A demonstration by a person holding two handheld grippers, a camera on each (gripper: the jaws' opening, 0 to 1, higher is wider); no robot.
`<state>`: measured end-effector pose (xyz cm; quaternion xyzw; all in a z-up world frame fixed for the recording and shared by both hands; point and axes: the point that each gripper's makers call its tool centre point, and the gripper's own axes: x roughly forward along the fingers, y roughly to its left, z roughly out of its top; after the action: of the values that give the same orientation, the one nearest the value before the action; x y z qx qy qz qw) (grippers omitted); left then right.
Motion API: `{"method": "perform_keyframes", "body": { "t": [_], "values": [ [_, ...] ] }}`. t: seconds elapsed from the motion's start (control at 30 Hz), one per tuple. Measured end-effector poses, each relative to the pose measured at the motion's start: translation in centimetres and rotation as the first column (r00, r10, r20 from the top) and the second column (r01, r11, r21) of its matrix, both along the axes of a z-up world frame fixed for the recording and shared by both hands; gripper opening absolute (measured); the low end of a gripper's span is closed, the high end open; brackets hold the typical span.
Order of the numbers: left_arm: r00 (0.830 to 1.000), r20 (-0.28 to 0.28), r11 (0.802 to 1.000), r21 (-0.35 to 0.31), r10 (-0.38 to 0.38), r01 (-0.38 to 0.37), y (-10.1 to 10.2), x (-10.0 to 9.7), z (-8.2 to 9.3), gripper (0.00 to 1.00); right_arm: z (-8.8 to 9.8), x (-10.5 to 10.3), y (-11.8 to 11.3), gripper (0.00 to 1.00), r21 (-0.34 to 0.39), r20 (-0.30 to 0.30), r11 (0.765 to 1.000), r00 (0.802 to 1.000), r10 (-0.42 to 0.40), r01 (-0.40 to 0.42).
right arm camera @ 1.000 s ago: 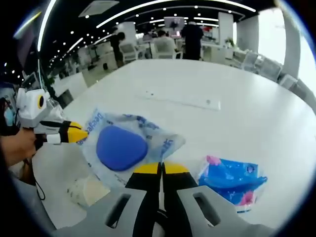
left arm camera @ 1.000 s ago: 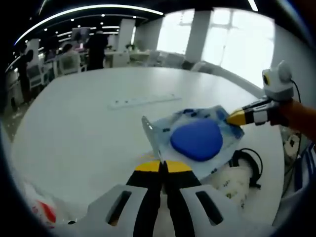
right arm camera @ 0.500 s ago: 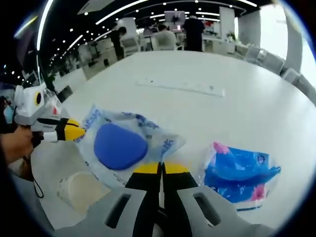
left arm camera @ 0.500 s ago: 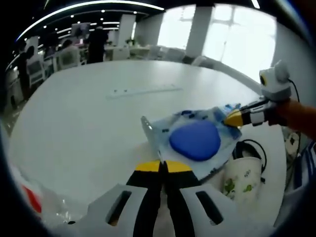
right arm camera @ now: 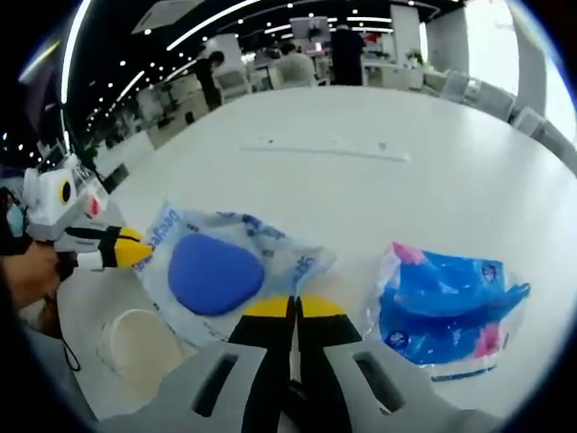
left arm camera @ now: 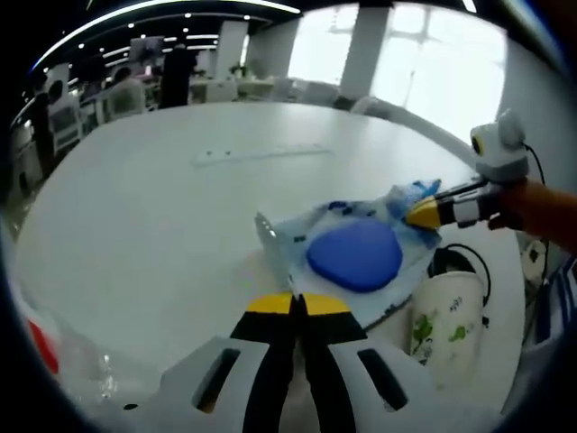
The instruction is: Arrange the tabletop items into an orderly group along one side of the table until the central work area is clear of visible clutter.
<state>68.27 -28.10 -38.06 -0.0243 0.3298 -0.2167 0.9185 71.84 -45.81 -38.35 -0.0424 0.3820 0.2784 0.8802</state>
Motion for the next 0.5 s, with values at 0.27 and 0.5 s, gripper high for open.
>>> {"method": "perform_keyframes", "body": {
  "t": [0.27,0.5],
  "values": [
    [1.000,0.009,1.000,-0.002,0.008,-0.008,-0.10,0.40,-0.05,0.00,-0.16,0.53,-0.10,0.02,0.003,0.011,1.000,1.000,-0.004,0.004],
    [1.000,0.009,1.000,-0.006,0.007,-0.007,0.08,0.31,-0.31,0.00,-0.47,0.62,0.00,0.03,0.005,0.005,1.000,1.000,-0.003,0.003]
  ]
}}
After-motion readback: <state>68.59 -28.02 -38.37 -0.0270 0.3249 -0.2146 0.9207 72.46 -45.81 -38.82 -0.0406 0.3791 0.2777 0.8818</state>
